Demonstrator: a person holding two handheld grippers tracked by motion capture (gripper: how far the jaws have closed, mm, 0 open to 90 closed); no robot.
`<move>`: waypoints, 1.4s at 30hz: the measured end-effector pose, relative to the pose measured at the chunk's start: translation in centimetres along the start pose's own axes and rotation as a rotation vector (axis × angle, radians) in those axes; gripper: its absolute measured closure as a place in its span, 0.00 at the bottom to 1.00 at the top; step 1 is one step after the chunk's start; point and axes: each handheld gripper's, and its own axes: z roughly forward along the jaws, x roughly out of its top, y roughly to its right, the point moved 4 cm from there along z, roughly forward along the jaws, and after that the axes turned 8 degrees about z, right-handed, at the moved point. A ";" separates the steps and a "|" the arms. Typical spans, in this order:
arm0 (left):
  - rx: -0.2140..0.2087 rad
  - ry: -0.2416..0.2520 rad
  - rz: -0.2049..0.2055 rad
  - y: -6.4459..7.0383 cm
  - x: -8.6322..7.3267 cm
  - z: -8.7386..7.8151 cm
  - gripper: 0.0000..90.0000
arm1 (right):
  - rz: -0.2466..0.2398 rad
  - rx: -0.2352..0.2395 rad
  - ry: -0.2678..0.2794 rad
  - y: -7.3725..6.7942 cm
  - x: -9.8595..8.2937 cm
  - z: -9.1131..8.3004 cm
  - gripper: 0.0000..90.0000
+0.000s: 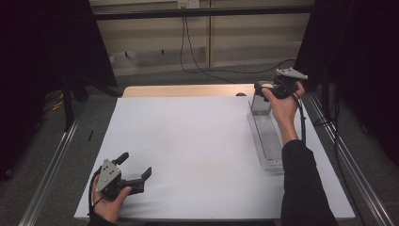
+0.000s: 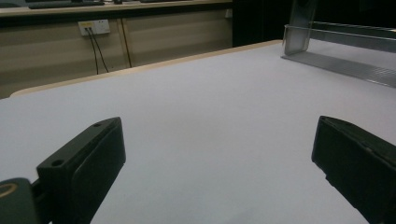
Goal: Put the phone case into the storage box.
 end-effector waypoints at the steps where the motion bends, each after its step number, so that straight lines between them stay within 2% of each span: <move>1: 0.001 -0.001 -0.002 0.0 0.0 0.0 0.03 | -0.005 0.001 0.004 0.0 0.0 0.0 0.00; 10: 0.001 -0.003 -0.006 0.0 0.1 0.3 0.03 | -0.008 0.018 0.037 -0.1 0.5 -0.5 0.01; 15: 0.000 -0.006 -0.010 0.0 0.1 0.5 0.03 | 0.004 0.018 0.054 0.4 0.8 -0.7 0.00; 26: -0.002 -0.003 -0.010 -0.1 0.0 0.6 0.03 | -0.020 0.023 0.058 0.7 1.0 -2.0 0.00; 30: -0.001 0.008 -0.011 0.0 0.2 0.3 0.03 | -0.016 0.040 0.052 0.4 0.9 -2.2 0.00; 36: 0.007 0.016 -0.011 -0.1 0.2 -0.1 0.03 | -0.007 0.019 0.071 1.0 0.5 -3.2 0.01; 39: 0.006 0.018 -0.013 -0.1 0.2 -0.1 0.03 | -0.019 0.025 0.063 1.1 0.3 -3.6 0.01; 42: 0.013 0.013 -0.013 -0.2 0.1 -0.1 0.03 | -0.006 0.042 0.064 1.2 0.2 -4.0 0.01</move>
